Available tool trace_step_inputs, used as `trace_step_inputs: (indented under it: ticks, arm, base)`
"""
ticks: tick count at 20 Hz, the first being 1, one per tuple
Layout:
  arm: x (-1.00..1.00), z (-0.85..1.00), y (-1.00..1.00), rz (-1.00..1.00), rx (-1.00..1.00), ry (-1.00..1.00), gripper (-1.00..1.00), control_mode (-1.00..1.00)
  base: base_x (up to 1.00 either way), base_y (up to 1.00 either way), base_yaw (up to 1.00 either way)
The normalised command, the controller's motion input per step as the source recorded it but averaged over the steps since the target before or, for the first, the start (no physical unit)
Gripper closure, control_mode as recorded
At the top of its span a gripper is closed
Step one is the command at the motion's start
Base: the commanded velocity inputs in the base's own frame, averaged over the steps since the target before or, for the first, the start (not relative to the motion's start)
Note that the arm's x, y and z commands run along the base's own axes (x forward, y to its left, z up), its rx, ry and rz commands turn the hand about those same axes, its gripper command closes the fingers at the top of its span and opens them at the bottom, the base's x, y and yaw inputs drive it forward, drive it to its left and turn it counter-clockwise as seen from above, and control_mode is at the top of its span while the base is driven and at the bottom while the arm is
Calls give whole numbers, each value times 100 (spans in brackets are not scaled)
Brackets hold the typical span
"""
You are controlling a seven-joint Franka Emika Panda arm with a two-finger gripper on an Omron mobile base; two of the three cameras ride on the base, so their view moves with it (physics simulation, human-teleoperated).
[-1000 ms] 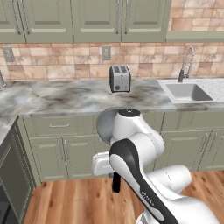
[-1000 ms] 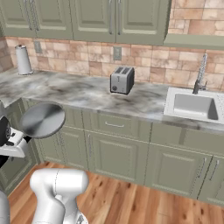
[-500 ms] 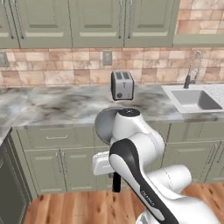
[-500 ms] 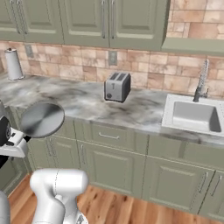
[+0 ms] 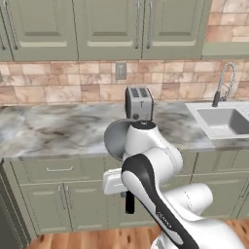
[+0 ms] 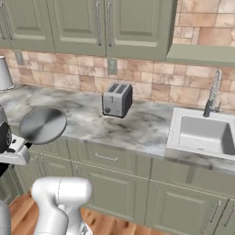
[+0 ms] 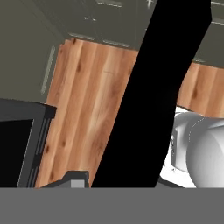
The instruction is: Move the pot and pan from the stove into the sink.
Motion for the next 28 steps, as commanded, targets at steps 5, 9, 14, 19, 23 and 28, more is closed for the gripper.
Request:
trace_step_inputs:
  ticks: [5,9,14,19,23,28]
  arm:
    - [0,0,0,0,0,0,100,100]
    - [0,0,0,0,0,0,100,100]
    - [0,0,0,0,0,0,100,100]
    - [0,0,0,0,0,0,100,100]
    - [0,0,0,0,0,0,100,100]
    - [0,0,0,0,0,0,100,100]
  base:
    - [43,-46,0]
    - [36,-59,-1]
    - [29,-65,-4]
    - [22,-73,-6]
    - [13,-82,-10]
    - [2,-88,-14]
